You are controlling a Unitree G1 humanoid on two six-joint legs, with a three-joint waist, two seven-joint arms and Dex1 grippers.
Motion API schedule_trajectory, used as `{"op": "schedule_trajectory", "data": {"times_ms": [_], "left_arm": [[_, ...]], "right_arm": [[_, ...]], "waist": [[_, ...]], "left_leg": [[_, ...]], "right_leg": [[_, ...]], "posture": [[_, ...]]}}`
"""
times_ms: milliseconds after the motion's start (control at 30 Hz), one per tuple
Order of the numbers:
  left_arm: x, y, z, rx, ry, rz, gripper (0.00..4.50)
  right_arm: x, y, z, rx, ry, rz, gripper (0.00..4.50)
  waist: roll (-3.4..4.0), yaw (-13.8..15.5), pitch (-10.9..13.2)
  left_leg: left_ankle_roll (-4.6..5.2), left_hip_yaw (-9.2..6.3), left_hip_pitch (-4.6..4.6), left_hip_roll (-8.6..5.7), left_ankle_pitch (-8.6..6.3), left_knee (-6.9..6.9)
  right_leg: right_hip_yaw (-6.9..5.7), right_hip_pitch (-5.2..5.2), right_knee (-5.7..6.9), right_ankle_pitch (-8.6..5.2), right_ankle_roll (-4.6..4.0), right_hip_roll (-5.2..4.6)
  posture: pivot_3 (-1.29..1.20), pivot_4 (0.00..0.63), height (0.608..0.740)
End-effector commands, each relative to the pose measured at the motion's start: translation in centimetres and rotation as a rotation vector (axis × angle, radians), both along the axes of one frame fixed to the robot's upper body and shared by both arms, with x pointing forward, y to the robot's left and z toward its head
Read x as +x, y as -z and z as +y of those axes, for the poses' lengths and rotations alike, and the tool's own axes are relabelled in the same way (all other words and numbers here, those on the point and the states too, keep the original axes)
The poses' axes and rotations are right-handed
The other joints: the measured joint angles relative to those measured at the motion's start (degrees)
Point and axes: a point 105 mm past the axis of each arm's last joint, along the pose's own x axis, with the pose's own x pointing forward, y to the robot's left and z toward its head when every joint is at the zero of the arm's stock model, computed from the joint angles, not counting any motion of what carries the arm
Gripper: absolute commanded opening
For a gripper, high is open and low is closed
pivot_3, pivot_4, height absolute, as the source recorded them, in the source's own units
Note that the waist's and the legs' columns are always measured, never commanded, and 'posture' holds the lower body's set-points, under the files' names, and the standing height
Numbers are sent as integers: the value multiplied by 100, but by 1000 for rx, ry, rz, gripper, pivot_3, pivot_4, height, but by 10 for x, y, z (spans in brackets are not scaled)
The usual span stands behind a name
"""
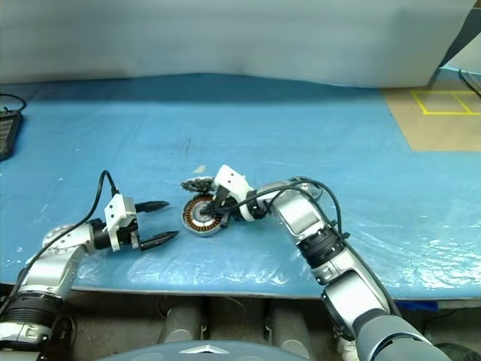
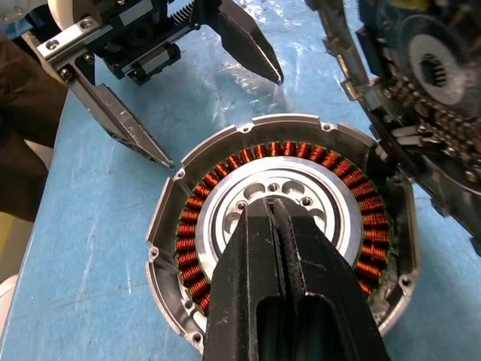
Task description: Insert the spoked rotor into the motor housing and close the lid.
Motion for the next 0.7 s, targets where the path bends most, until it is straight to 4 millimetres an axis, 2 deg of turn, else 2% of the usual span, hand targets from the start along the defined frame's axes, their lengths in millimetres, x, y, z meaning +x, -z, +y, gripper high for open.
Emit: {"op": "schedule_trajectory", "data": {"times_ms": [33,333,700], "left_arm": [[4,-9,1,6,4,-34,4500],[4,-8,3,9,3,-30,4500],[3,-8,4,10,-2,-33,4500]], "right_arm": [[-3,-17,4,58,-19,-29,59],[-7,-19,9,68,-34,-22,59],[-6,10,6,10,-6,60,59]], "waist": [[0,0,0],[0,-5,0],[0,-7,0]], "left_leg": [[0,0,0,1,0,0],[-1,0,-1,0,0,0],[0,0,0,0,0,0]], "right_leg": [[0,0,0,0,0,0],[0,0,-1,0,0,0],[0,0,-1,0,0,0]], "posture": [[0,150,740],[0,150,740],[0,150,740]]}}
